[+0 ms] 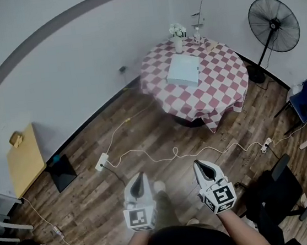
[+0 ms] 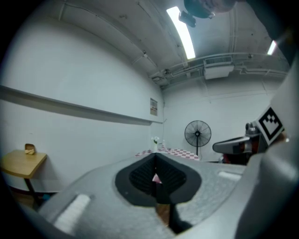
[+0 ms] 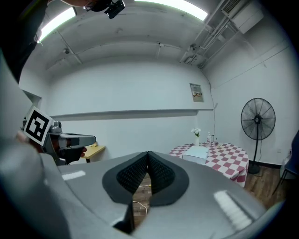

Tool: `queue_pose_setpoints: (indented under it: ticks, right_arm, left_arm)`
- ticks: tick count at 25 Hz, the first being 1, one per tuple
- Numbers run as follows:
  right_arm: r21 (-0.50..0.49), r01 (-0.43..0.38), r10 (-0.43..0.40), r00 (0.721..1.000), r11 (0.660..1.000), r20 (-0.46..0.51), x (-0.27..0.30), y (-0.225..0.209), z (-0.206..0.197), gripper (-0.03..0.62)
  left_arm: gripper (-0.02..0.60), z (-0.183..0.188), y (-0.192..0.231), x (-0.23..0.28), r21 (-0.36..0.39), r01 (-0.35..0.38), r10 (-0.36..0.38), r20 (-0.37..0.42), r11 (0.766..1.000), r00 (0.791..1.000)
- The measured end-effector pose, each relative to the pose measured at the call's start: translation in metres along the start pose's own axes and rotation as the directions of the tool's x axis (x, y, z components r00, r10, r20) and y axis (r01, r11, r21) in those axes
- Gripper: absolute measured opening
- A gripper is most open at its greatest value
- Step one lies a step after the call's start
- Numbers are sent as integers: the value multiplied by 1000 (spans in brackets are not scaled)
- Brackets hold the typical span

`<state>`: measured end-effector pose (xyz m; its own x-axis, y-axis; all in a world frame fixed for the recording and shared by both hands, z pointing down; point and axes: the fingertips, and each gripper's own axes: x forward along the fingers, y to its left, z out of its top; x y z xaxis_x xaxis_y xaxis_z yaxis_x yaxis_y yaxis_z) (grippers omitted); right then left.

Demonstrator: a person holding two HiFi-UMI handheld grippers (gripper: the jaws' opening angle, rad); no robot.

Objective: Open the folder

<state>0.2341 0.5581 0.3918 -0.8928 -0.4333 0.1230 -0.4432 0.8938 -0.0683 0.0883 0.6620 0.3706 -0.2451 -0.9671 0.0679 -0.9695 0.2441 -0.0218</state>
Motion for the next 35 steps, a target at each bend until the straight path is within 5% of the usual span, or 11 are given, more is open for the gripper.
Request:
queue_pose_setpoints:
  ticks: [10, 19, 35]
  right_arm:
    - [-6, 103, -103, 994, 995, -43, 176, -73, 42, 2]
    - [20, 206, -203, 975, 978, -94, 279, -103, 55, 2]
    - [91, 353, -338, 930, 931, -146, 321, -196, 29, 2]
  left_arm:
    - [2, 19, 116, 162, -32, 47, -46, 8, 998, 999]
    - [3, 40, 180, 276, -56, 167, -167, 6, 984, 986]
    - [3, 19, 153, 408, -87, 324, -327, -23, 942, 945]
